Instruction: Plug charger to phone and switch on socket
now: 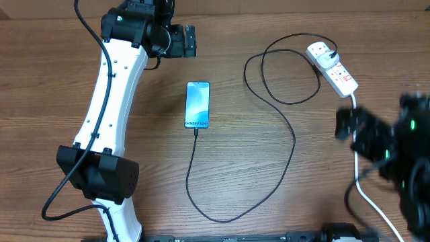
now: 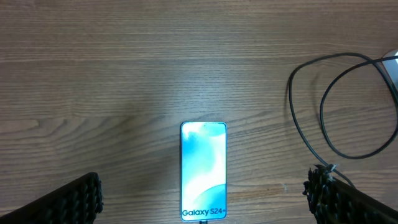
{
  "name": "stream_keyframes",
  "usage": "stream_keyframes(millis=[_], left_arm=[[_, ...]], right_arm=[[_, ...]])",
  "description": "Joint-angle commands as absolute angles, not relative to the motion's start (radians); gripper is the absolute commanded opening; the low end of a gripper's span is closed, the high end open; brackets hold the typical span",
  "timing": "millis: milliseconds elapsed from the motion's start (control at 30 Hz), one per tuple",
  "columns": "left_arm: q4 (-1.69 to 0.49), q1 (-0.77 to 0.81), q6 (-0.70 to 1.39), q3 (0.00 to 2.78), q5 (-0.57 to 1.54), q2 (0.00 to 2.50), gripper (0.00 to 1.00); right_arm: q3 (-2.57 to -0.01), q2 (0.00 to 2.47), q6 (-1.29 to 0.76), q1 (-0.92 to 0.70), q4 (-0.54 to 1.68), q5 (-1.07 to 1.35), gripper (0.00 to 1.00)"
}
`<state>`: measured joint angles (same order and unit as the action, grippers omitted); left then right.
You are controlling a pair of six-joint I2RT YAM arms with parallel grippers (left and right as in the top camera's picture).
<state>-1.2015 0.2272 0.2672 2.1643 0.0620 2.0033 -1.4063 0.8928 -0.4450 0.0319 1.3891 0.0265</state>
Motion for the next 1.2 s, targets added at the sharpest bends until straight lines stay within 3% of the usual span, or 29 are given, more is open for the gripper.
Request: stream_keyframes(millis=[0,233,1167], left_arm=[[-1.201,0.228,0.27,2.163,0.048,2.013,1.0],[-1.201,0.228,0.27,2.163,0.048,2.013,1.0],[-1.201,0.228,0.27,2.163,0.048,2.013,1.0]], right_arm=[[-1.378,0.874,-0.453,0.027,1.468,0.019,1.0],[-1.378,0.876,-0.453,0.027,1.635,0.13,1.0],[-1.378,0.876,-0.441,0.027,1.65,0.125,1.0]])
